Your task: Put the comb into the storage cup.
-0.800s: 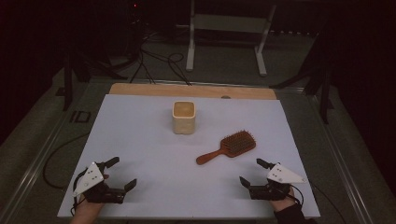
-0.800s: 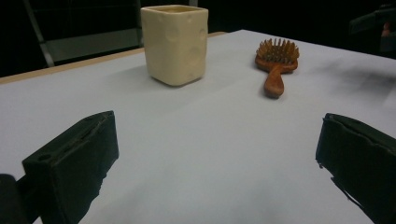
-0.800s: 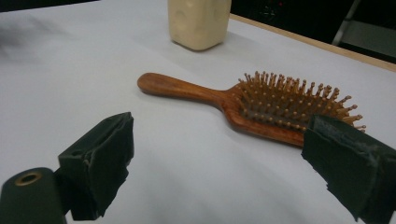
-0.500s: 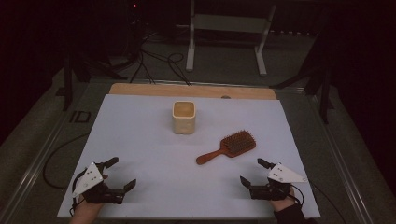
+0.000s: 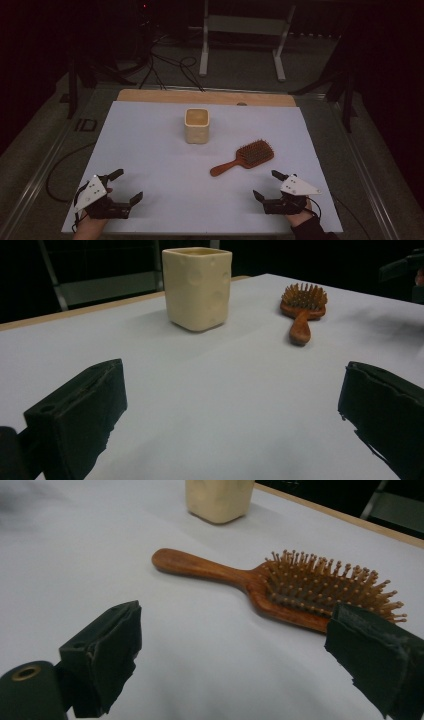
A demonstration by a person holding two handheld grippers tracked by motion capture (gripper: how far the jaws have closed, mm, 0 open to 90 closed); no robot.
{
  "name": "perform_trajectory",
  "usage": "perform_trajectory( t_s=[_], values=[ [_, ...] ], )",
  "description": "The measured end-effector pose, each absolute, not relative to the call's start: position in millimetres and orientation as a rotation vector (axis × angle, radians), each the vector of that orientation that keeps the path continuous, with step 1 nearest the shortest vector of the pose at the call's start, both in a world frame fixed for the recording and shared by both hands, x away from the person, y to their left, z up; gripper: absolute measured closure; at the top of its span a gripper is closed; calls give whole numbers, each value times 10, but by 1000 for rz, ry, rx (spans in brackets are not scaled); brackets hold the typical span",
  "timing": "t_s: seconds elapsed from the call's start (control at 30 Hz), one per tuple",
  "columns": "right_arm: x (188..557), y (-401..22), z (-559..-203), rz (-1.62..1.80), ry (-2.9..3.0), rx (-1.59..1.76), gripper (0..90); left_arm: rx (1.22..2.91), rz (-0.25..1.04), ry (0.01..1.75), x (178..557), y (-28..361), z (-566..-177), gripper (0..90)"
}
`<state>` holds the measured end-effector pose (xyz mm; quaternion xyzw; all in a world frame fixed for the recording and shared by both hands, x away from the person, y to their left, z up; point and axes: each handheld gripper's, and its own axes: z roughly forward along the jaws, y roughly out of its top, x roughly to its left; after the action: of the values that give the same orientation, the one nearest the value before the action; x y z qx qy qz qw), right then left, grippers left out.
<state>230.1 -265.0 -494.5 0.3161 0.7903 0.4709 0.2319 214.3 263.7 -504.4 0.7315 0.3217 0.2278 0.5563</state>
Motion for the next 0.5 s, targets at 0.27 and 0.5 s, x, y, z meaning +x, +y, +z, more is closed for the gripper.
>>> perform_trajectory(
  t_s=[0.27, 0.5],
  values=[
    [2286, -2607, -4919, 1278, 2203, 863, 77, 1729, 532, 762, 2141, 2634, -5046, 0],
    [2265, -2600, -4843, 1265, 2188, 879, 77, 1738, 524, 768, 2144, 2632, -5051, 0]
  ],
)
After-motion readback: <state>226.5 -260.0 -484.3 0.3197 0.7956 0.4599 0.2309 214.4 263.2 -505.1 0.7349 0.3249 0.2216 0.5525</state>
